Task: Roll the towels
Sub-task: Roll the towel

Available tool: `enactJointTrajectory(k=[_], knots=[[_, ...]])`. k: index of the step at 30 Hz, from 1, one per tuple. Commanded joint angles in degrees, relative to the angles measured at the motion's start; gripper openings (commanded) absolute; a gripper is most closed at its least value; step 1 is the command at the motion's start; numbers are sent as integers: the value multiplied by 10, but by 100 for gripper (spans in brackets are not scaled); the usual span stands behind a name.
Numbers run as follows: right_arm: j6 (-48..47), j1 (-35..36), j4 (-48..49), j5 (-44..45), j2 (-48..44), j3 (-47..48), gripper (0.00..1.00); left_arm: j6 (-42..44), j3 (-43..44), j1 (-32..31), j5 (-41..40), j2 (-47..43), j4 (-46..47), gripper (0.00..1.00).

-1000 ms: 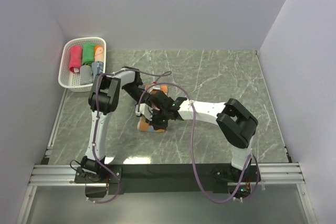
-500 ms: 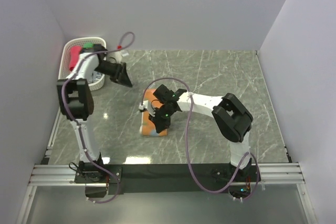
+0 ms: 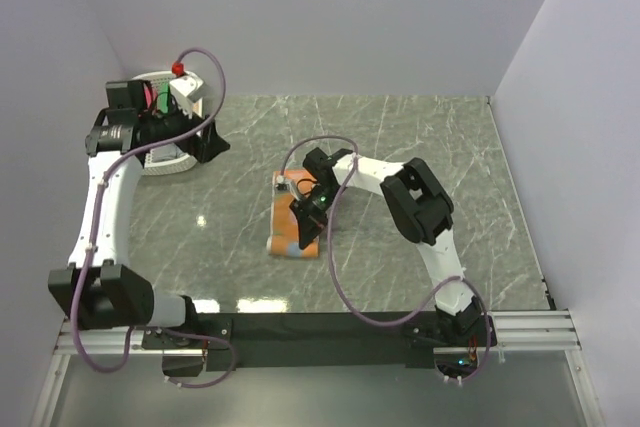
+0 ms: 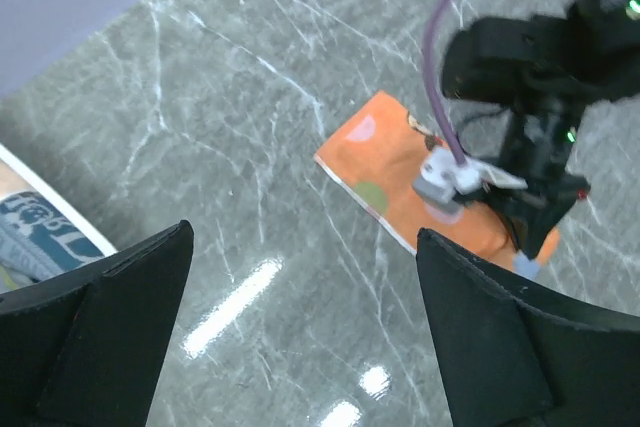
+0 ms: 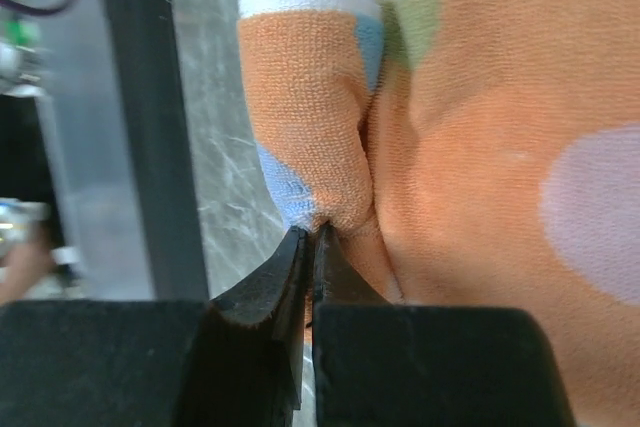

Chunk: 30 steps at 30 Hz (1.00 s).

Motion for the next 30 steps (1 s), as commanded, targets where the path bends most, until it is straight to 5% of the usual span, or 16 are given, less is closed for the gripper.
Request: enactJointTrajectory(k=[1,3,6,13,19,30], knots=[[-36,-19,-94,-19,60,34,0,116,-33,1,43,45,-107,99],[-42,-30,-112,-36,90,59,0,172,-54,-13,53,34,-152,99],[-44,-40,-136,-46,119,80,0,231,-185,-54,-4,-43,-96,99],[-30,-48,-158,-57,166,121,0,280,-406,-320,-139,-203,47,90],[-8,-49,-166,-61,199,149,0,241,-480,-449,-230,-182,190,79],[6,-49,-159,-68,204,140,0,243,-499,-503,-285,-74,346,66]])
